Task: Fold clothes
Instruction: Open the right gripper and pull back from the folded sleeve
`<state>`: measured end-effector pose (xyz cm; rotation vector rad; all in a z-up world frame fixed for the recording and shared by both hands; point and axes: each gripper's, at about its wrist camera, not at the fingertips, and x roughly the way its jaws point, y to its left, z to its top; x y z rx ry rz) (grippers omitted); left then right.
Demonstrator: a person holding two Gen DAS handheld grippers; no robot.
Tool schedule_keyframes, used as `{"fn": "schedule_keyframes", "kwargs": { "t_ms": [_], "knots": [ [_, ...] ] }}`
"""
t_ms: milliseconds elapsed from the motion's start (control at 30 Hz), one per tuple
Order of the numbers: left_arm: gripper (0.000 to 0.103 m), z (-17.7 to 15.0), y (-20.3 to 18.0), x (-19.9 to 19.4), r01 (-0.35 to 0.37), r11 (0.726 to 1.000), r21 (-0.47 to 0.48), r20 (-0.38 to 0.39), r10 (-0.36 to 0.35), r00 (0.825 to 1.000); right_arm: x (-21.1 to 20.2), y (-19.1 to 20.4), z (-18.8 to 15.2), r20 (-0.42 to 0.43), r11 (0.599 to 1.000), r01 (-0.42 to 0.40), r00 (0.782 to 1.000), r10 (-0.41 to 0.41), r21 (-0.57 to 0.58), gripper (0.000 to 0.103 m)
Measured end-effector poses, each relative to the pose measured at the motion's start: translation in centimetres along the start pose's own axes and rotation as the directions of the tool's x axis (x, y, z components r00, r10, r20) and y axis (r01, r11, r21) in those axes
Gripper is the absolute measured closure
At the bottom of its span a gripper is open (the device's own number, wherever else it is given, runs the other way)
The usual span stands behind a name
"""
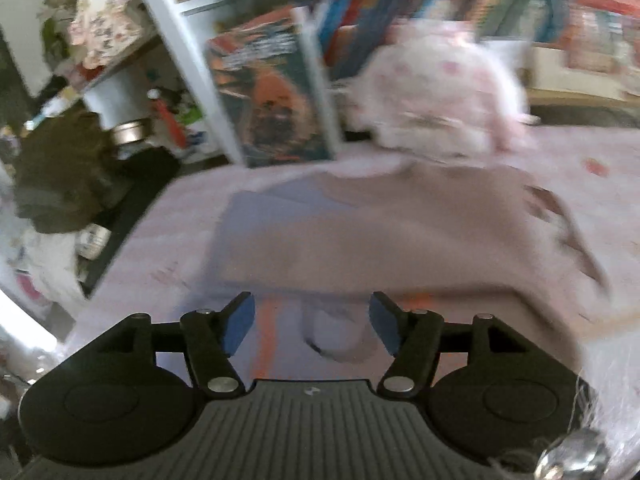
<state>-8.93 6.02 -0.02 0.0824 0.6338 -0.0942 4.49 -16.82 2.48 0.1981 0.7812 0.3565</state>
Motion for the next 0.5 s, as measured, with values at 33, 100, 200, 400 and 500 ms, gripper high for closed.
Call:
{"fn": "schedule_keyframes", "kwargs": {
  "t_ms": [33,100,200,400,500],
  "knots": [
    [0.016,0.1,-0.1,0.0,0.002,1.0,-0.008,0.001,-0.002,1.0,-1.1,-0.8,-0.8,0.003,1.0,0.025,1.0,-0.025,0.003,0.04],
    [0.016,0.2,-0.3,0.1,0.006,1.0,-0.025,0.003,-0.006,1.0,-3.3,-2.8,-3.1,0.016,0.996,0.084,0.996,-0.084,0.013,0.04],
    [0.016,0.1,-1.5,0.1,0.016,1.0,-0.023,-0.015,-0.016,1.0,-6.3,-5.6,-6.3,0.023,0.986,0.165,0.986,-0.166,0.037,0.04],
    [0.016,0.1,-4.7,-0.7,0.024,1.0,0.017,-0.049,-0.023,0.999,-10.4,-9.2,-11.6,-0.009,0.966,0.239,0.971,-0.239,0.098,0.04],
    [0.016,-0.4,-6.1,-1.8,0.005,1.0,0.027,-0.053,-0.004,0.999,-11.5,-9.8,-13.4,-0.023,0.965,0.221,0.975,-0.22,0.143,0.04]
  ]
}}
